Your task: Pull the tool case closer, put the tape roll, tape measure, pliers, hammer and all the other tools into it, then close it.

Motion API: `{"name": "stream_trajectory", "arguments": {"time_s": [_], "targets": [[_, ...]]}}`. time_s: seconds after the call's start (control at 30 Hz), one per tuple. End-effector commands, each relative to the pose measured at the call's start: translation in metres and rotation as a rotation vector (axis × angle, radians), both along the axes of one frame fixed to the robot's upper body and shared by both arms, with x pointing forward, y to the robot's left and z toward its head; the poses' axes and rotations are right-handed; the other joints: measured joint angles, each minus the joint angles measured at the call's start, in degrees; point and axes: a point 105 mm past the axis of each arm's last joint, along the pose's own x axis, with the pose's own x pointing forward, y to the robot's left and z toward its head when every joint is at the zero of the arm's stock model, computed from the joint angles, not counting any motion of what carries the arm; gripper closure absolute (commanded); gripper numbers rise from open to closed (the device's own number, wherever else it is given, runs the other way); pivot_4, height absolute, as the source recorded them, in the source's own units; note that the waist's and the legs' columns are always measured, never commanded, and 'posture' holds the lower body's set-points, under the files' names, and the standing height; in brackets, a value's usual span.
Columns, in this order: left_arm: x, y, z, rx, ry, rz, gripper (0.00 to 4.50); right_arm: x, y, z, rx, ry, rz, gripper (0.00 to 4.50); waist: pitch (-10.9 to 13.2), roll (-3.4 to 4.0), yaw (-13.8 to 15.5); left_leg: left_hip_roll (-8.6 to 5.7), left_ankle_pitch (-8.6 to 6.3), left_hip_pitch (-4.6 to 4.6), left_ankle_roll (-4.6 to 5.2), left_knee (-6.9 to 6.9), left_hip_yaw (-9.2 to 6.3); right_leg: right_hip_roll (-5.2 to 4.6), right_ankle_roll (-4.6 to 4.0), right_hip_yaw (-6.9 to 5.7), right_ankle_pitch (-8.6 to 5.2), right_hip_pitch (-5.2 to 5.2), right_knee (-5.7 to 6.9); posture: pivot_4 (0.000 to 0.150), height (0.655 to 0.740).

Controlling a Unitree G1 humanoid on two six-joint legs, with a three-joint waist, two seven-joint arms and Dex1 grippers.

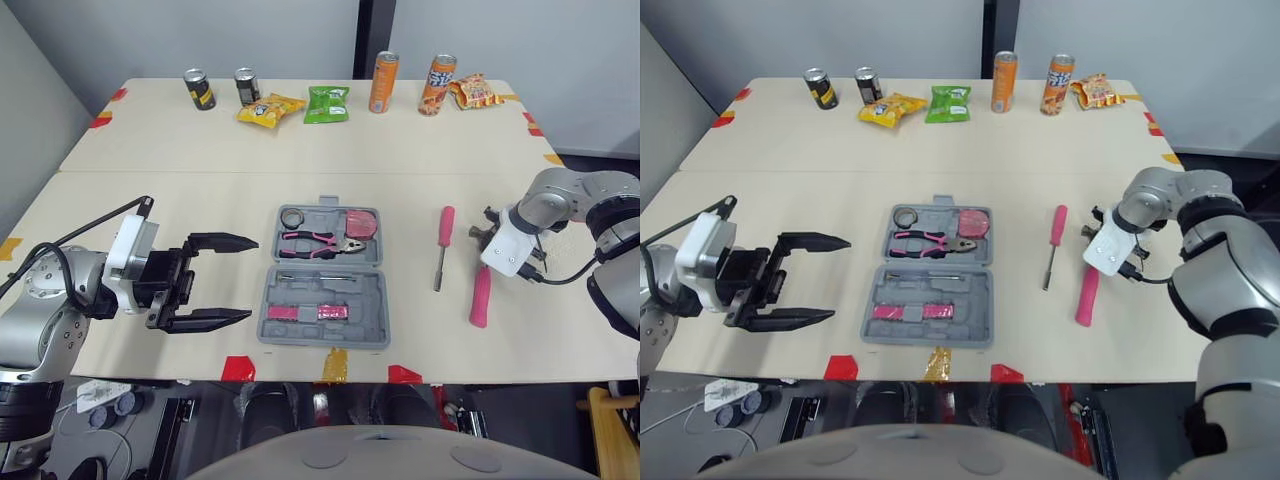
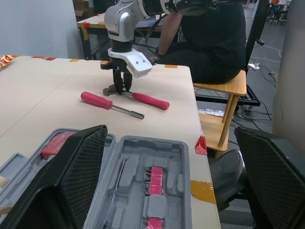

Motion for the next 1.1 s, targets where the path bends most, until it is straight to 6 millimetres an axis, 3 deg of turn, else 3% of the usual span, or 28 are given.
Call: {"name": "stream_trajectory", "arguments": {"time_s": [0.03,0.23,0.3,0.37,0.53,0.83,0.97,1.1], "targets": [[-0.002,0.001,0.008,0.006,-0.039,0.003,0.0,0.006,0.004,0.008,0.023,-0.036,0.002,4.47,0.0,0.01,0.0,0.01,0.0,0.0,0.0,0.0,0.0,0.02,0.0,0.0,0.0,0.0,0.0,0.15,0.74],[-0.003,0.001,0.008,0.001,-0.04,0.006,0.0,0.002,-0.004,0.023,0.058,-0.012,-0.068,4.47,0.1,0.07,0.2,0.02,0.0,-0.02,-0.01,0.0,0.01,0.02,0.0,0.01,0.0,0.0,0.07,0.15,0.74],[-0.003,0.001,0.008,-0.001,-0.04,0.009,0.0,-0.001,-0.009,0.03,0.111,0.03,-0.186,4.47,0.2,0.08,0.3,0.02,-0.01,-0.05,0.0,-0.01,0.01,0.02,0.0,0.01,0.0,-0.01,0.08,0.15,0.74],[-0.002,0.0,0.008,-0.005,-0.043,0.015,0.0,-0.007,-0.012,0.036,0.193,0.108,-0.336,4.47,0.2,0.08,0.4,0.02,-0.01,-0.08,0.01,-0.01,0.01,0.01,0.0,0.01,0.0,-0.01,0.11,0.15,0.74],[-0.003,-0.002,0.005,0.004,-0.038,0.023,0.0,-0.013,-0.024,0.045,0.435,0.177,-0.933,4.47,0.3,0.03,1.3,0.01,-0.04,-0.12,0.07,0.01,-0.05,0.02,0.01,-0.01,0.01,0.04,0.03,0.15,0.74],[-0.003,-0.003,0.005,0.002,-0.041,0.021,0.0,-0.061,-0.02,0.041,0.779,0.258,-1.779,4.47,0.3,0.11,2.1,0.03,-0.04,0.04,0.02,-0.19,0.01,0.08,0.12,0.12,0.07,0.08,-0.38,0.15,0.74],[-0.001,-0.006,0.005,-0.004,-0.038,0.004,0.0,-0.072,-0.019,0.032,0.873,0.227,-2.038,4.47,0.2,0.13,2.4,0.05,-0.03,0.07,0.0,-0.21,0.04,0.08,0.11,0.15,0.07,0.07,-0.4,0.15,0.74],[0.0,-0.008,0.006,-0.007,-0.042,-0.014,0.0,-0.084,-0.011,0.019,0.873,0.249,-2.132,4.47,0.2,0.2,3.3,0.05,-0.01,0.13,-0.04,-0.25,0.08,0.09,0.11,0.18,0.06,0.07,-0.4,0.15,0.74]]}}
